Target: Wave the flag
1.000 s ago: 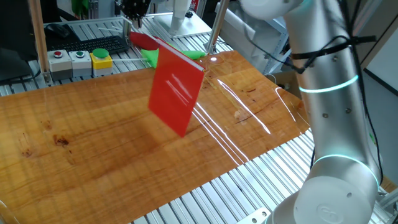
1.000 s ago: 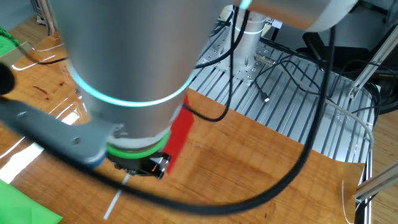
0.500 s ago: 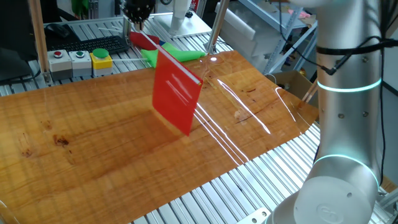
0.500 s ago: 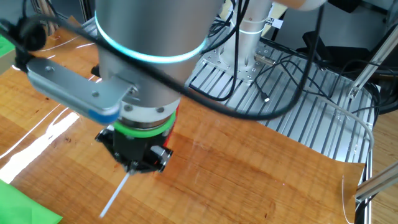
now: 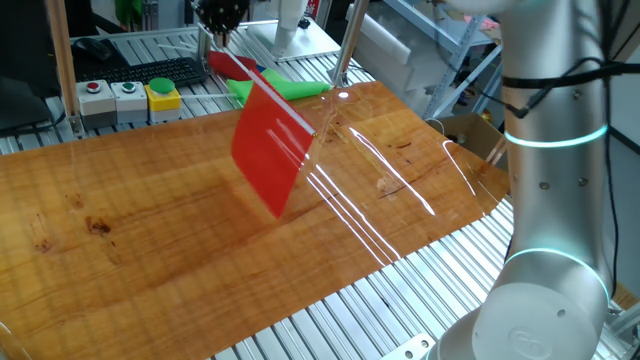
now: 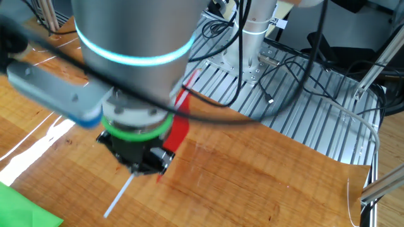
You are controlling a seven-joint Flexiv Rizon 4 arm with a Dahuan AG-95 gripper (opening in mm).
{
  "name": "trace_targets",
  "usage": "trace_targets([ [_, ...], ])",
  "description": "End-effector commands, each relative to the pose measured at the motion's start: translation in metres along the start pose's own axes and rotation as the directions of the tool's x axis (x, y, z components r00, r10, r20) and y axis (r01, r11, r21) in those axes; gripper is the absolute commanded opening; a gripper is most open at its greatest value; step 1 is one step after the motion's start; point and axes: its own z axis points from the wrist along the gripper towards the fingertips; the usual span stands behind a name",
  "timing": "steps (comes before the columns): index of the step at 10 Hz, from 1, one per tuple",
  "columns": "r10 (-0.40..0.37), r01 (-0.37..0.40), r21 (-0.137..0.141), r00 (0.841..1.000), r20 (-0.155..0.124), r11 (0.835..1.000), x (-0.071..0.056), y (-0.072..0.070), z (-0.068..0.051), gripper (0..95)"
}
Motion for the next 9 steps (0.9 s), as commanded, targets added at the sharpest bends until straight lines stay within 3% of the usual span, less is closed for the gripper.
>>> trace_targets([
  [1, 0.023, -0.023, -0.012, 1.0, -0.008, 1.0, 0.0048, 0.0015, 0.0009, 0.0],
  [5, 0.078, -0.078, -0.014, 0.997, 0.017, 0.997, 0.0048, 0.0015, 0.0009, 0.0],
  [6, 0.099, -0.098, -0.017, 0.994, 0.036, 0.995, 0.0048, 0.0015, 0.0009, 0.0],
  [9, 0.115, -0.114, -0.018, 0.992, 0.045, 0.993, 0.0048, 0.0015, 0.0009, 0.0],
])
